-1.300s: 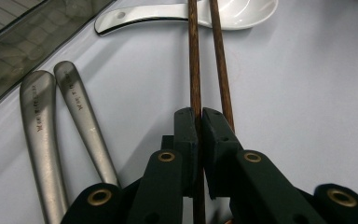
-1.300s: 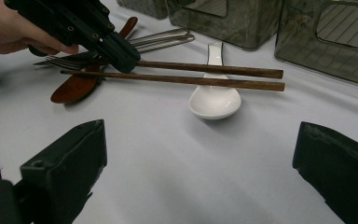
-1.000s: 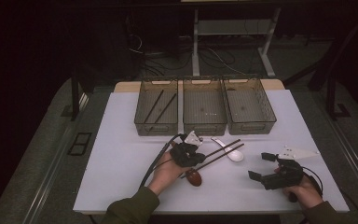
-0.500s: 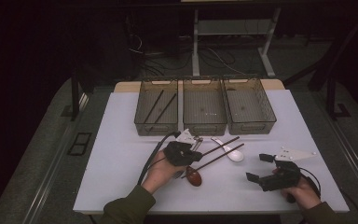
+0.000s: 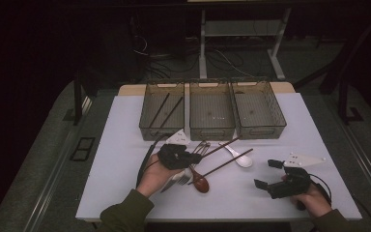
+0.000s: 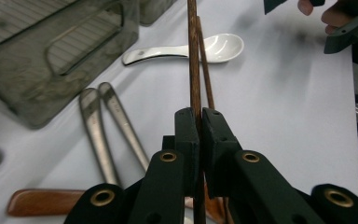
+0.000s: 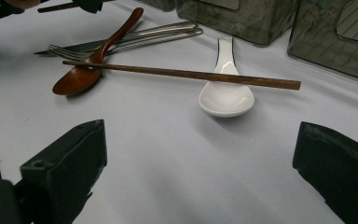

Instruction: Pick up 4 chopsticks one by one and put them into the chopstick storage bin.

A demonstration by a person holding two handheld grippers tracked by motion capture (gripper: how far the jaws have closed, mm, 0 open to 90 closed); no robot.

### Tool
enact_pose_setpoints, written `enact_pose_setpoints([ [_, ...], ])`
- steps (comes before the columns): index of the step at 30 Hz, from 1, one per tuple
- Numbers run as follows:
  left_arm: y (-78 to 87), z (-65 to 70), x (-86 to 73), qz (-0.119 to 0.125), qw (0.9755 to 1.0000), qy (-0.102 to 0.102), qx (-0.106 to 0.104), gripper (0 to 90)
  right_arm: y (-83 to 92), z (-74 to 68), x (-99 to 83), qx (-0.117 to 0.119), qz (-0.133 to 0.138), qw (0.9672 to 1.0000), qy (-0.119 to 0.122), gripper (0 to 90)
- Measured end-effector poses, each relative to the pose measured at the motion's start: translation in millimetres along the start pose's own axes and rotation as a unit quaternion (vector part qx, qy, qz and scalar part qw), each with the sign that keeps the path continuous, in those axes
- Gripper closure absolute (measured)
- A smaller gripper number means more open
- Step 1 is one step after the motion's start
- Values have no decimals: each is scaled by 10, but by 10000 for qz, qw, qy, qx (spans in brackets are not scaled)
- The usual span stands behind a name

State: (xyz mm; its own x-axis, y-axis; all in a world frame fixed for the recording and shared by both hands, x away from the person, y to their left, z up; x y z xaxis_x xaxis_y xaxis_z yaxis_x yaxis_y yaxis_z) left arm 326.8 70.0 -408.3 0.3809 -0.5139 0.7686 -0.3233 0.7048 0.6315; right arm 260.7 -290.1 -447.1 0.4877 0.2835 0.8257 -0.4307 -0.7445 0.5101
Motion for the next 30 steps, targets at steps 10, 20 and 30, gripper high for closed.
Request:
enact_pose_setpoints([
  [10,145,-117,-24,119,9997,131,167,841,4,2,1,1,-3,10000,-15,26],
  [20,271,-234,-45,237,9988,255,345,841,9,4,1,-1,2,10000,-7,25],
  [30,475,-395,-65,474,9958,524,580,841,10,6,1,-5,5,10000,-9,25],
])
Point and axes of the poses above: each handheld gripper's, and its own axes: y roughly backward along the jaws, x roughly out of its top, z roughly to its right, the point moved 1 cm from there along -y, roughly forward along the jaws, and after that the axes turned 5 degrees about x, right-handed, at the moved point
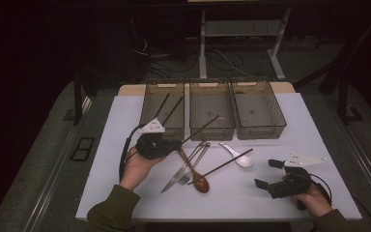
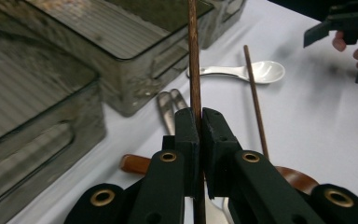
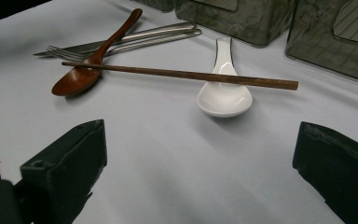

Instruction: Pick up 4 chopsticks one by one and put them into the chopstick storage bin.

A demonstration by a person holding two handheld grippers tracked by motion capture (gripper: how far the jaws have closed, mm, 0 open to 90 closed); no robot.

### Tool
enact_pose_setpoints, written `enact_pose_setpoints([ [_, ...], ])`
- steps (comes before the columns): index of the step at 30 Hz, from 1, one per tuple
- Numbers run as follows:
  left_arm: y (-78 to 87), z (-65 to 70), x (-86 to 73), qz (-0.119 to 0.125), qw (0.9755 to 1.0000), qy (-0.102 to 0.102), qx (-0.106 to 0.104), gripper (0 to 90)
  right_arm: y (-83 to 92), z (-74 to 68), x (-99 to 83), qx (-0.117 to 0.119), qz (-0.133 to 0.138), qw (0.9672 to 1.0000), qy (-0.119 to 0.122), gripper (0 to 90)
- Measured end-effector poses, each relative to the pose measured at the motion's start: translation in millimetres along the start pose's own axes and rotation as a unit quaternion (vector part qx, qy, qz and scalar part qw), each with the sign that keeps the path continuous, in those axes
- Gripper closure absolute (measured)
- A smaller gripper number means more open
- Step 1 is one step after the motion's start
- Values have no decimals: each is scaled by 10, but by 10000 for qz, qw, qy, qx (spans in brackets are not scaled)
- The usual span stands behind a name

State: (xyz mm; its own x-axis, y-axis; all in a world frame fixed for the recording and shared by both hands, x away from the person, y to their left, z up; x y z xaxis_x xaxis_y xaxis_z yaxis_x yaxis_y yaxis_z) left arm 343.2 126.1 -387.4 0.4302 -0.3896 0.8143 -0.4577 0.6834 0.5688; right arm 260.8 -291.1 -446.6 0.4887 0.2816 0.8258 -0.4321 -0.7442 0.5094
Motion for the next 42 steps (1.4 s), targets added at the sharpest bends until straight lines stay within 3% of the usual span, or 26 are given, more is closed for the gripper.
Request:
enact_pose_setpoints([
  [11,133,-203,19,149,9995,198,204,841,-1,4,-1,-14,4,10000,-21,25],
  [19,152,-410,75,191,9982,295,489,841,-3,14,-2,-41,2,10000,-52,26],
  [30,142,-763,256,184,9949,481,868,841,-3,18,-4,-53,0,10000,-75,25],
  [42,-20,-1075,398,79,9901,697,1218,841,-1,23,-4,-50,12,10000,-69,25],
])
Point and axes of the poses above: each handheld gripper's, and its own axes: y roughly backward along the jaws, x roughly out of its top, z roughly to its right, the point moved 1 cm from there along -y, roughly forward along the jaws, and after that the axes turned 5 degrees about x, right-handed, at the moved point
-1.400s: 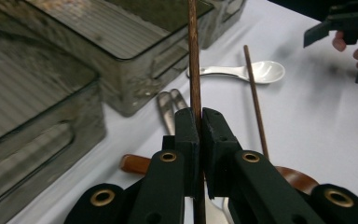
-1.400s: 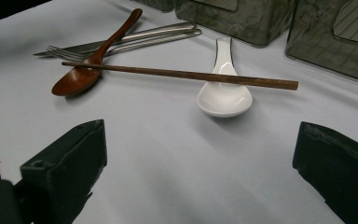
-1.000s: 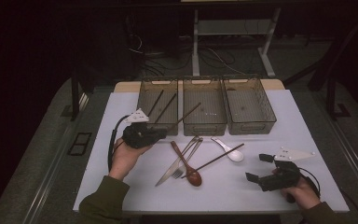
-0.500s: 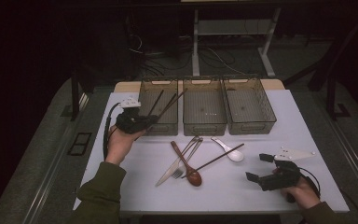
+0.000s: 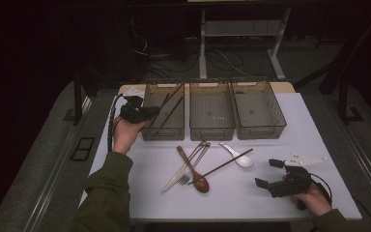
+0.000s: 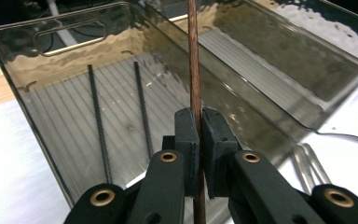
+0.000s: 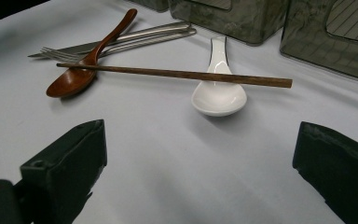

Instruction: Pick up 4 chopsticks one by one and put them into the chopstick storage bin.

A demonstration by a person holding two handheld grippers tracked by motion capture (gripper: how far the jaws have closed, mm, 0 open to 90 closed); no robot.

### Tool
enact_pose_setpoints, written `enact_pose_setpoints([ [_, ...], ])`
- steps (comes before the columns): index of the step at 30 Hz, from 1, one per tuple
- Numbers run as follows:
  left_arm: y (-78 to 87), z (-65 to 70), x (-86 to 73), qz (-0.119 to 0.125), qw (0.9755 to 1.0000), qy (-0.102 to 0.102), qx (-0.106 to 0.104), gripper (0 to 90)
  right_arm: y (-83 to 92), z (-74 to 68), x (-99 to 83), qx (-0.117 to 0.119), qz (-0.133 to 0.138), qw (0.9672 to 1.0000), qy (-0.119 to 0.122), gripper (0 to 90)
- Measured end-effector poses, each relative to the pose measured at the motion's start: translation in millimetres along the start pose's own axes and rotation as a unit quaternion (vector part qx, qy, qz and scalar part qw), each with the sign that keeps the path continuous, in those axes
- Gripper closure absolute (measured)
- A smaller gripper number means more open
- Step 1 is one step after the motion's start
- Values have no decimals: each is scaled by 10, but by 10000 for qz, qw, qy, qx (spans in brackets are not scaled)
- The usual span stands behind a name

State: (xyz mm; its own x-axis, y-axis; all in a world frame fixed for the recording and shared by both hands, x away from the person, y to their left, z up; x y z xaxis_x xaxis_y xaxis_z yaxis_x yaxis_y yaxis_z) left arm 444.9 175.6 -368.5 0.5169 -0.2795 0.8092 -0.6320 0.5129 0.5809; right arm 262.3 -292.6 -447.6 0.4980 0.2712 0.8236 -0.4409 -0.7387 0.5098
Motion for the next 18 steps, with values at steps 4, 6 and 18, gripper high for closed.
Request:
enact_pose_setpoints([
  [4,-94,-50,62,-41,9999,60,140,841,0,1,0,4,-2,10000,-3,26],
  [6,-132,-69,95,-99,9997,64,231,840,2,2,0,2,-1,10000,3,25],
  [18,-407,-156,150,-584,9964,213,578,840,10,7,1,11,25,10000,4,25],
])
Point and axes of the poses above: each handheld gripper's, and its own axes: y roughly backward along the jaws, x roughly out of its top, z roughly to its right, the point moved 1 cm from there along -y, roughly forward along the jaws, and after that the axes turned 5 degrees about x, right-handed, at the moved point
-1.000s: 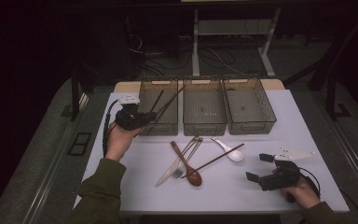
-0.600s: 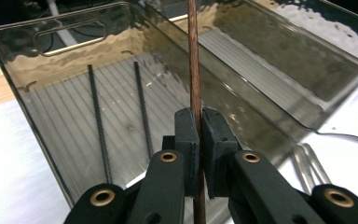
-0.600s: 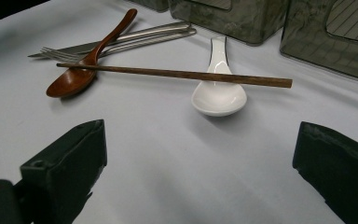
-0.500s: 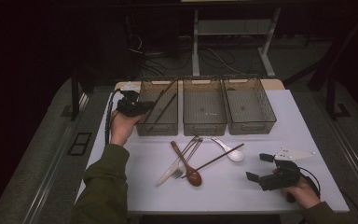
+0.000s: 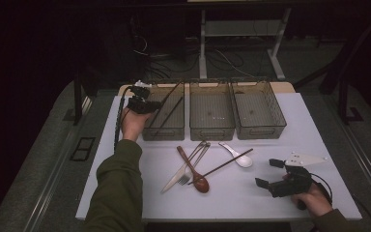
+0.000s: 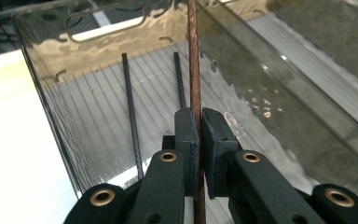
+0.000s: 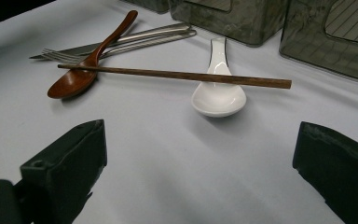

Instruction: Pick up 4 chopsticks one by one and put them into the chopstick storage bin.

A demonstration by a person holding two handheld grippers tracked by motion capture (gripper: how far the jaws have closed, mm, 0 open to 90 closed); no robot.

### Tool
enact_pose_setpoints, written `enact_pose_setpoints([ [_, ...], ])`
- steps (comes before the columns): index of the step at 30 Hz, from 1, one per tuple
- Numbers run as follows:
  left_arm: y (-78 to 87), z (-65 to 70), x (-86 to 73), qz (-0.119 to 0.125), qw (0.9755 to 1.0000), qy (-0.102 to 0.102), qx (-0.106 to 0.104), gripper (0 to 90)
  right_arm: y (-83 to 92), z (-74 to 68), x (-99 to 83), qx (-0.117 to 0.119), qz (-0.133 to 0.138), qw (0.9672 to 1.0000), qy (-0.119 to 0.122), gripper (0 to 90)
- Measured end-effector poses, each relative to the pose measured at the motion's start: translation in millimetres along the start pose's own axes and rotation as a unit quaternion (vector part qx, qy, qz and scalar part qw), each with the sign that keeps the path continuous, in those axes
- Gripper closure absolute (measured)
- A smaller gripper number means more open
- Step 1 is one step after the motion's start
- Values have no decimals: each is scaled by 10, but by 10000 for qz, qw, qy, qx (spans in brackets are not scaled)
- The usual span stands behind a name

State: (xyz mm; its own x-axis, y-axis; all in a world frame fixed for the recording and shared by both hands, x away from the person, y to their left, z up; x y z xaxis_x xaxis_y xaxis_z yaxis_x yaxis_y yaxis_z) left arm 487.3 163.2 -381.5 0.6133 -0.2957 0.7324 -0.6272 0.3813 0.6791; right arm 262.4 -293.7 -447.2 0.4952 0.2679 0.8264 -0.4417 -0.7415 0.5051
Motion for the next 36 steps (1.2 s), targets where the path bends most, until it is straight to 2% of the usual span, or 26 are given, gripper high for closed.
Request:
enact_pose_setpoints([
  [9,-119,-32,-21,-254,9993,179,216,829,11,5,1,12,20,10000,-4,26],
  [10,-119,-32,-22,-269,9991,171,282,788,13,5,1,11,22,10000,-7,25],
  [14,-103,-14,-15,-192,9992,151,318,694,14,6,1,7,27,10000,-10,25],
  [20,-15,53,3,-23,9999,28,154,611,17,6,0,5,28,10000,-22,25],
  [25,115,117,-1,163,9998,-51,-102,546,17,5,0,-4,25,10000,-23,26],
  [33,304,258,-74,390,9979,-258,-450,467,14,5,-1,-12,26,10000,-20,26],
  [36,371,321,-123,404,9971,-367,-528,445,15,2,-1,-12,19,10000,-28,26],
])
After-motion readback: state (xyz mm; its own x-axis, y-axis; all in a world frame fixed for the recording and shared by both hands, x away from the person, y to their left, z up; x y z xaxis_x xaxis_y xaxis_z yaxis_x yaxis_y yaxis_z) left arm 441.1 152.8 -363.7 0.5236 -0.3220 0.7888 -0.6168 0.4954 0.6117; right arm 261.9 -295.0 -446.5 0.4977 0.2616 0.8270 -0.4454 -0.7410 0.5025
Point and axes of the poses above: each handheld gripper's, and its own axes: y roughly backward along the jaws, x roughly out of its top, z roughly to its right, the point moved 1 cm from there along -y, roughly forward along the jaws, and after that the axes turned 5 degrees about x, right-handed, at the moved point
